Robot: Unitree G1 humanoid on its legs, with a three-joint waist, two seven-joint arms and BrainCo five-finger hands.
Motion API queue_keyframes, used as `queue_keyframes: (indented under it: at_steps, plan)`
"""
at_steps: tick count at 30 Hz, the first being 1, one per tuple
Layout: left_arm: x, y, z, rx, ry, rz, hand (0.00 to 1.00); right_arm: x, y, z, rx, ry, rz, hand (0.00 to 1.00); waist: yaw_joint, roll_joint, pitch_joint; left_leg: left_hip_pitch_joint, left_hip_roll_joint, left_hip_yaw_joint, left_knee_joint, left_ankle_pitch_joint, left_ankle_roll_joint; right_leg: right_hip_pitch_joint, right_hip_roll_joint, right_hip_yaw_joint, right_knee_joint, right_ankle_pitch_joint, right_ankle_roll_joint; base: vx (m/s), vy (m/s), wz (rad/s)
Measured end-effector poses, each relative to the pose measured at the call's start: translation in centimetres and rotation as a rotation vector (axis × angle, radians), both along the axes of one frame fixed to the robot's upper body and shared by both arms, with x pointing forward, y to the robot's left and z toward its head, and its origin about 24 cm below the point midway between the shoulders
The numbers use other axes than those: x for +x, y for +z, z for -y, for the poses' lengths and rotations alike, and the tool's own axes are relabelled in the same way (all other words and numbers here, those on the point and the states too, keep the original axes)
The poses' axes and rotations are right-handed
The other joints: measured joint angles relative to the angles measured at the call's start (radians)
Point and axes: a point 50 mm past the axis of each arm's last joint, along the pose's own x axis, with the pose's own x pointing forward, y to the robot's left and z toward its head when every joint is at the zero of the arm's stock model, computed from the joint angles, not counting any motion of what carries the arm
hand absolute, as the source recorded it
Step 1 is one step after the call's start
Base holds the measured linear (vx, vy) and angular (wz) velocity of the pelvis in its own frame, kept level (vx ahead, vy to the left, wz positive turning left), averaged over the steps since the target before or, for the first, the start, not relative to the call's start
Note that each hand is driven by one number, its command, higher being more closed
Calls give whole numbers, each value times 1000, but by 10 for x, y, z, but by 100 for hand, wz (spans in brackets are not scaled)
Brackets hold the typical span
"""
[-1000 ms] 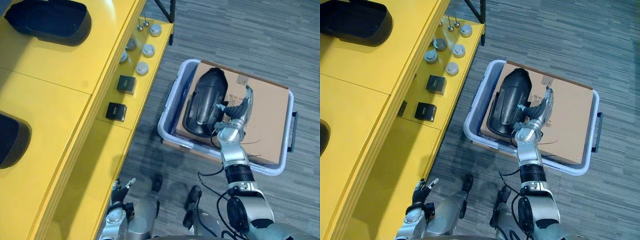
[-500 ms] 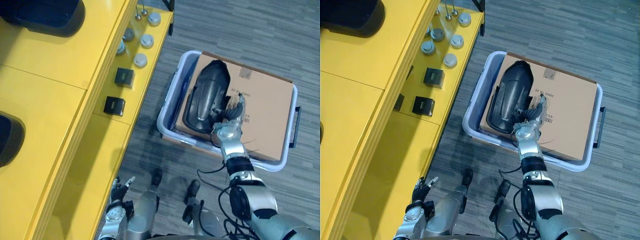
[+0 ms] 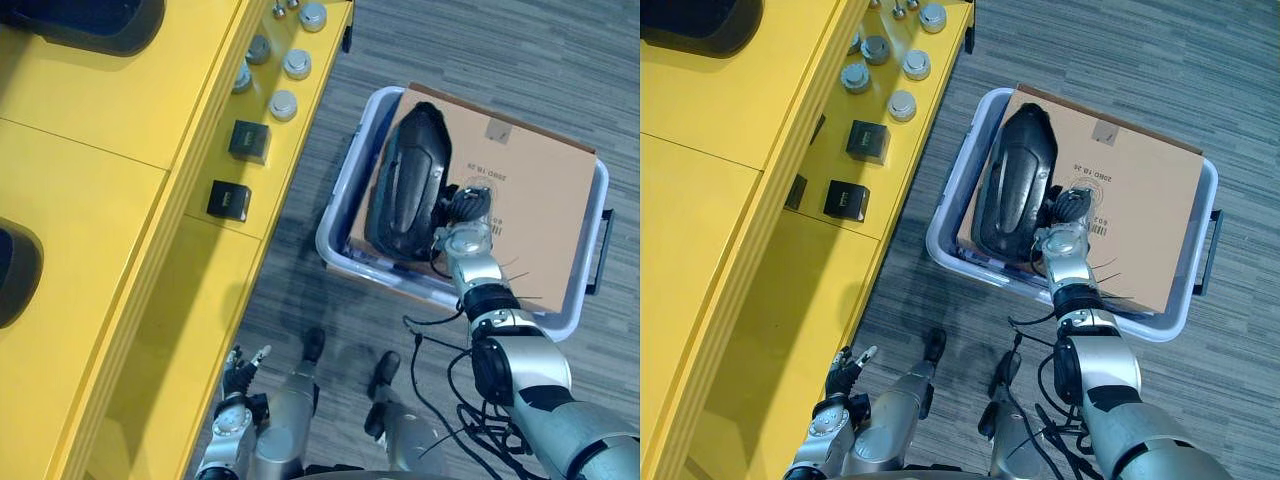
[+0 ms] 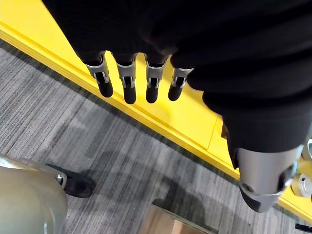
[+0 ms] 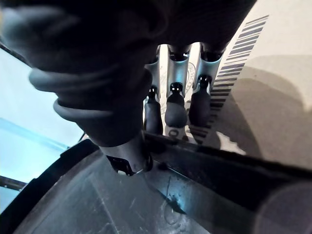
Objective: Walk over and take plastic housings, then place them on the shelf
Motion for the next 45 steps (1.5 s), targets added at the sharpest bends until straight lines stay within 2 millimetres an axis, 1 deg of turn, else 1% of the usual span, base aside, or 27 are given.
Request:
queue_keyframes:
  at_steps: [3, 5, 9, 12, 13, 15, 17, 18, 19, 20, 21, 24, 26, 27, 28, 30, 31, 32, 33, 35, 36, 37, 39, 40, 41, 45]
  plan:
    - [0, 0, 0, 0, 0, 0, 0, 0, 2, -3, 0, 26, 23, 100, 5, 0, 0, 3, 0, 4, 1, 0, 0, 1, 0, 2, 0, 1, -1, -6, 5, -1]
    - [0, 0, 0, -1, -1, -1, 0, -4, 3, -2, 0, 26, 48, 100, 5, 0, 0, 9, 0, 4, 1, 0, 0, 7, -1, 2, 0, 1, -1, 0, 0, 0]
    - [0, 0, 0, -3, -4, -2, 0, -16, 0, -1, 10, 24, 104, 100, 5, -1, -1, 41, 0, 9, -1, 0, 0, 37, -3, 3, 0, 0, -1, -4, 4, -1]
    - [-1, 0, 0, -4, -4, -3, 0, -30, 1, 1, 9, 19, 166, 100, -4, -6, -4, 60, 0, 14, -19, 0, 0, 43, -3, 6, -1, 0, 0, -33, 17, -8]
    - [-2, 1, 0, -5, -3, 1, 0, -37, -1, 4, -1, 8, 181, 100, -16, -8, -5, 63, 0, 15, -20, 1, 2, 46, -4, 6, -1, 0, 0, 0, 0, 0]
    - [-3, 4, -1, -4, -1, 16, 0, -46, -5, 10, 14, -18, 191, 100, -19, -11, -9, 75, 0, 16, -25, 2, 3, 58, -4, 6, -6, 0, 0, 0, 0, 0]
    - [-3, 14, -2, 1, 0, 70, 0, -62, -17, 16, 19, -48, 186, 100, -24, -25, -48, 89, 0, 15, -34, 2, 2, 77, 0, 5, -26, 0, 1, 21, -5, 1]
    - [-2, 18, -2, 2, -6, 90, 0, -66, -19, 17, 17, -55, 185, 100, -26, -28, -62, 91, 0, 13, -34, 2, 2, 82, 1, 4, -30, 0, 1, 59, -18, 5]
    - [2, 26, 2, 4, -31, 137, 0, -70, -20, 17, 11, -64, 194, 100, -31, -32, -90, 91, 0, 12, -35, 2, 2, 86, 3, 4, -36, 0, 1, 66, -18, 7]
    - [8, 36, 6, 0, -51, 189, 0, -73, -16, 16, -4, -62, 218, 100, -40, -31, -107, 98, 0, 10, -34, 2, 2, 96, 4, 2, -41, 0, 1, 46, -13, 6]
    - [12, 43, 8, -1, -63, 220, 0, -73, -13, 15, -10, -57, 234, 100, -43, -31, -112, 103, 0, 9, -35, 2, 2, 102, 4, 1, -43, 0, 1, 20, -7, 4]
    - [33, 87, 22, -8, -116, 435, 0, -78, 9, 8, -23, -34, 351, 100, -49, -29, -139, 128, 0, 10, -37, 1, 2, 128, 6, 0, -54, 1, 1, -9, -2, -4]
    - [38, 106, 28, -2, -141, 527, 0, -81, 17, 1, -23, -11, 400, 100, -54, -30, -150, 139, 1, 13, -42, 1, 2, 134, 6, 2, -54, 1, 2, -25, 2, -7]
    - [42, 123, 33, 4, -151, 604, 0, -82, 25, -9, -31, 21, 443, 100, -70, -30, -170, 144, 2, 13, -53, 1, 2, 132, 7, 3, -54, 1, 2, -23, 9, -7]
    - [43, 129, 35, 3, -154, 634, 0, -83, 29, -14, -32, 36, 461, 100, -73, -30, -171, 149, 3, 15, -55, 1, 3, 134, 7, 6, -54, 1, 2, -16, 16, -15]
    - [48, 157, 41, 6, -160, 753, 0, -91, 37, -27, -36, 80, 517, 100, -71, -30, -180, 180, 3, 29, -65, 1, 3, 148, 8, 22, -54, 1, 2, -24, 18, -19]
    - [48, 163, 43, 8, -163, 782, 0, -92, 38, -30, -34, 92, 529, 100, -71, -31, -189, 182, 3, 33, -67, 1, 3, 148, 9, 25, -55, 1, 2, -18, 18, -15]
    - [52, 176, 47, 13, -170, 844, 0, -95, 41, -36, -28, 115, 552, 100, -72, -31, -200, 187, 2, 38, -69, 1, 3, 149, 9, 30, -54, 1, 2, -1, 15, -11]
    - [53, 183, 49, 17, -178, 878, 0, -96, 44, -40, -27, 131, 566, 100, -72, -31, -205, 188, 2, 42, -69, 1, 3, 149, 9, 33, -54, 1, 3, 4, 22, -17]
    - [58, 207, 58, 18, -210, 990, 0, -101, 54, -55, -28, 208, 620, 100, -74, -31, -220, 199, 2, 60, -69, 1, 3, 150, 7, 55, -54, 5, 6, -13, 33, -22]
    - [59, 211, 60, 19, -216, 1010, 0, -102, 57, -59, -27, 230, 632, 100, -75, -31, -222, 202, 2, 63, -69, 1, 3, 152, 7, 58, -54, 5, 6, -13, 31, -22]
    - [61, 220, 65, 29, -240, 1049, 0, -105, 62, -70, -22, 281, 667, 100, -80, -32, -224, 216, 2, 72, -70, 1, 4, 165, 6, 67, -53, 6, 7, -7, 18, -16]
    - [62, 224, 71, 39, -269, 1066, 0, -109, 67, -79, -13, 328, 695, 100, -91, -33, -230, 226, 3, 78, -73, 0, 4, 164, 6, 78, -52, 6, 6, -29, 20, -16]
    - [63, 225, 74, 36, -286, 1073, 0, -113, 70, -89, -2, 372, 714, 100, -101, -33, -242, 228, 4, 82, -78, 0, 4, 163, 7, 82, -52, 8, 6, -29, 23, -22]
    - [63, 227, 80, 27, -304, 1081, 0, -116, 73, -97, 10, 416, 731, 100, -102, -34, -250, 234, 7, 92, -86, 0, 4, 163, 9, 94, -52, 11, 7, -13, 20, -23]
    - [67, 233, 93, 26, -346, 1106, 0, -127, 75, -116, 61, 533, 762, 100, -108, -37, -261, 248, 9, 121, -90, -3, 7, 163, 9, 120, -52, 18, 6, -42, 20, -22]
